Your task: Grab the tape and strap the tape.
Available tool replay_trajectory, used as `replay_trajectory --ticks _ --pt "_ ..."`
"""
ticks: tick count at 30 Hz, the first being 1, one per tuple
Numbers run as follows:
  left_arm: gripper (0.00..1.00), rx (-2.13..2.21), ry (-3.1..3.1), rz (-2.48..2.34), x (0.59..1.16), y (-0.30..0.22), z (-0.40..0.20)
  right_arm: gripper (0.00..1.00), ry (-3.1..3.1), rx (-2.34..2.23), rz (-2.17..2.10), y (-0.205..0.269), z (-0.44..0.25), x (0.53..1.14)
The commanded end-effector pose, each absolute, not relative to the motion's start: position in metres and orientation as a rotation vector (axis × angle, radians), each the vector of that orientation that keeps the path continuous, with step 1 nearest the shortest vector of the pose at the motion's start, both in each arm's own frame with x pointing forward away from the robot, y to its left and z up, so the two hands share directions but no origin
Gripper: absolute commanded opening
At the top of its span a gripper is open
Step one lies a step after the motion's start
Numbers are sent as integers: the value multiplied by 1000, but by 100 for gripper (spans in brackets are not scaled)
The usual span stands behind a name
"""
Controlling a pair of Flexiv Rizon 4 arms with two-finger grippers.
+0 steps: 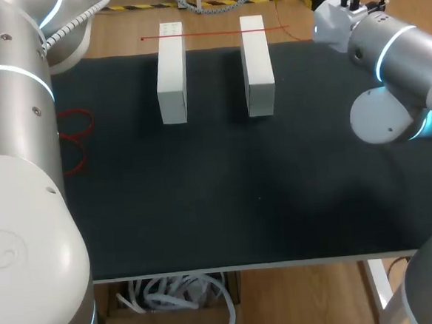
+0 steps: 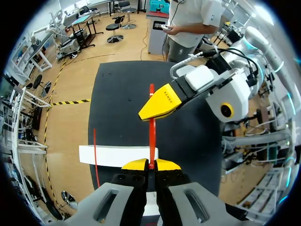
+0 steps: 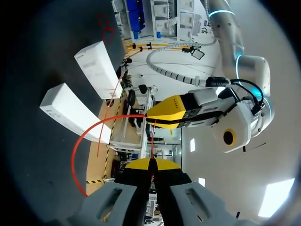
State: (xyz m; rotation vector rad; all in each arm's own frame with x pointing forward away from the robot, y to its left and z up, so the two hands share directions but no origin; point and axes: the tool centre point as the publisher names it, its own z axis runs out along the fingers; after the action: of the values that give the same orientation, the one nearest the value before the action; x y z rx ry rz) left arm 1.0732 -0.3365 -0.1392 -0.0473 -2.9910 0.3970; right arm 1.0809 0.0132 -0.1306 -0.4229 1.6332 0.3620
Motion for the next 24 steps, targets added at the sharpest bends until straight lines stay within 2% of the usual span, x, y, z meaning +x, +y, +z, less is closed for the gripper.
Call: replay_trajectory --ticks 1,24 --pt "0 -45 -2987 387 1074 -337 -137 0 1629 -466 402 9 -132 1082" --pt "0 -45 -2987 387 1074 -337 -137 0 1624 -475 406 14 -132 1081"
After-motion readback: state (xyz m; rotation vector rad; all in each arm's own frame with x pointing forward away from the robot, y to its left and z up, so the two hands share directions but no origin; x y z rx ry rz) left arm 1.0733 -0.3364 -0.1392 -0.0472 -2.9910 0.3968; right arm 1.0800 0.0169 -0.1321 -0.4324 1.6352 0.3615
